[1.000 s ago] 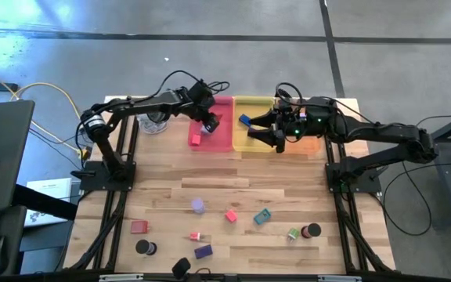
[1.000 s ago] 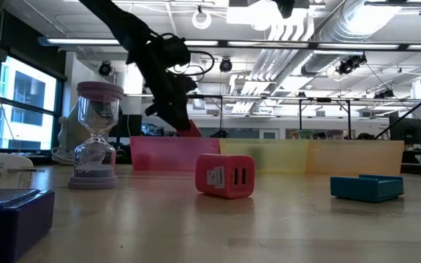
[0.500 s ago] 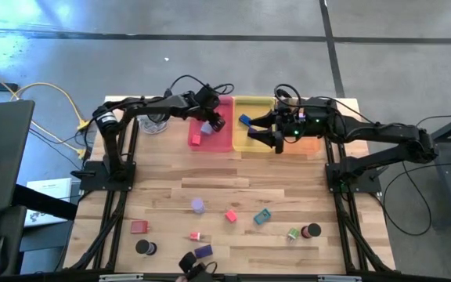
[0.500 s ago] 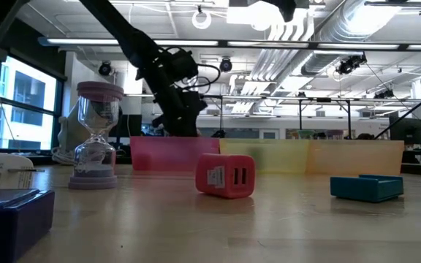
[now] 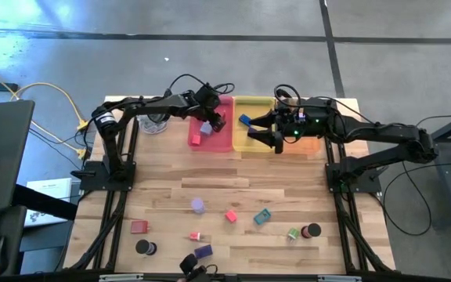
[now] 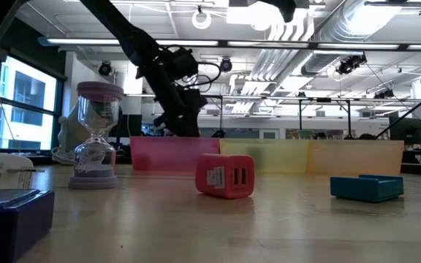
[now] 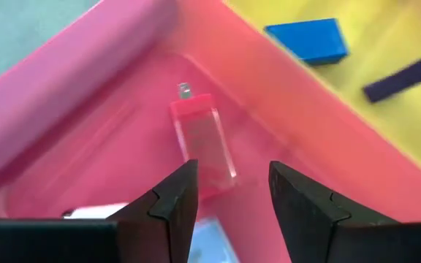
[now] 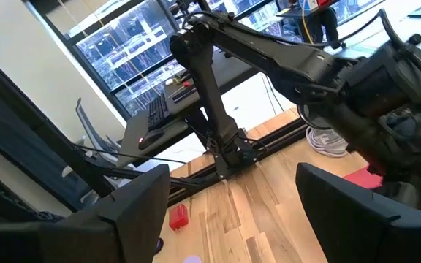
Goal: Pick & Place Office items
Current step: Put the black blue hourglass into the orange bin
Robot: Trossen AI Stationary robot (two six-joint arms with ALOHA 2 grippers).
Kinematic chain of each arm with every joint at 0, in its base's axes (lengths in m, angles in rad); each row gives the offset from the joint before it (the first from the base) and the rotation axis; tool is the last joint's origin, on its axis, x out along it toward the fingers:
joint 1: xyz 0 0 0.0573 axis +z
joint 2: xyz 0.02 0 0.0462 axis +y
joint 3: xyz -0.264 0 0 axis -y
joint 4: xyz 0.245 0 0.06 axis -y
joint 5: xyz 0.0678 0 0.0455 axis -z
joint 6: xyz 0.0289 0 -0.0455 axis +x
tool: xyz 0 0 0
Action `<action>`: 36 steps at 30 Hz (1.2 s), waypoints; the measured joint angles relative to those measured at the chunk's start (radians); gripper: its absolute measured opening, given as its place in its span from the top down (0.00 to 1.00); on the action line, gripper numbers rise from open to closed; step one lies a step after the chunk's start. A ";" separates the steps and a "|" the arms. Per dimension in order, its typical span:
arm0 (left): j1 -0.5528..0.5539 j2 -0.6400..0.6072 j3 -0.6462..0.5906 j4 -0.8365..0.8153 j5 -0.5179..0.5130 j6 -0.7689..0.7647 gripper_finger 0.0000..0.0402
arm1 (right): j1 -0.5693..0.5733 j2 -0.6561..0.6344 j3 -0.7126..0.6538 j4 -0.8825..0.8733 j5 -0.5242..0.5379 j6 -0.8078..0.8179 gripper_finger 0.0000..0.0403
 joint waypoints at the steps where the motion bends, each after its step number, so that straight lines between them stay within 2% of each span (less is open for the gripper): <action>1: 0.000 -0.012 0.002 -0.021 0.005 0.000 0.60 | 0.000 0.000 0.000 0.000 0.000 -0.001 0.29; 4: -0.004 -0.061 0.014 -0.101 0.042 -0.020 0.60 | 0.000 0.000 0.000 0.001 0.000 -0.002 0.29; 9: -0.003 -0.171 0.028 -0.268 0.169 0.018 0.60 | 0.000 0.000 0.000 0.001 -0.002 -0.009 0.29; 14: -0.006 -0.278 0.029 -0.352 0.145 0.021 0.58 | 0.000 0.000 0.000 0.001 -0.003 -0.012 0.29; 18: -0.048 -0.341 0.029 -0.419 0.035 0.035 0.52 | 0.000 0.000 0.000 0.001 -0.003 -0.011 0.29; 23: -0.156 -0.402 0.057 -0.547 -0.046 0.090 0.42 | 0.013 0.000 0.000 0.001 -0.003 -0.011 0.29; 26: -0.237 -0.426 0.108 -0.647 -0.095 0.090 0.35 | 0.025 0.000 0.000 0.003 -0.003 -0.015 0.29; 30: -0.342 -0.436 0.206 -0.814 -0.107 0.053 0.29 | 0.040 0.000 0.000 0.013 -0.003 -0.034 0.29; 33: -0.416 -0.436 0.273 -0.940 -0.078 0.002 0.29 | 0.052 0.000 0.000 0.017 -0.003 -0.034 0.29; 36: -0.486 -0.436 0.327 -1.097 0.039 0.003 0.29 | 0.071 0.000 0.000 0.016 -0.003 -0.034 0.29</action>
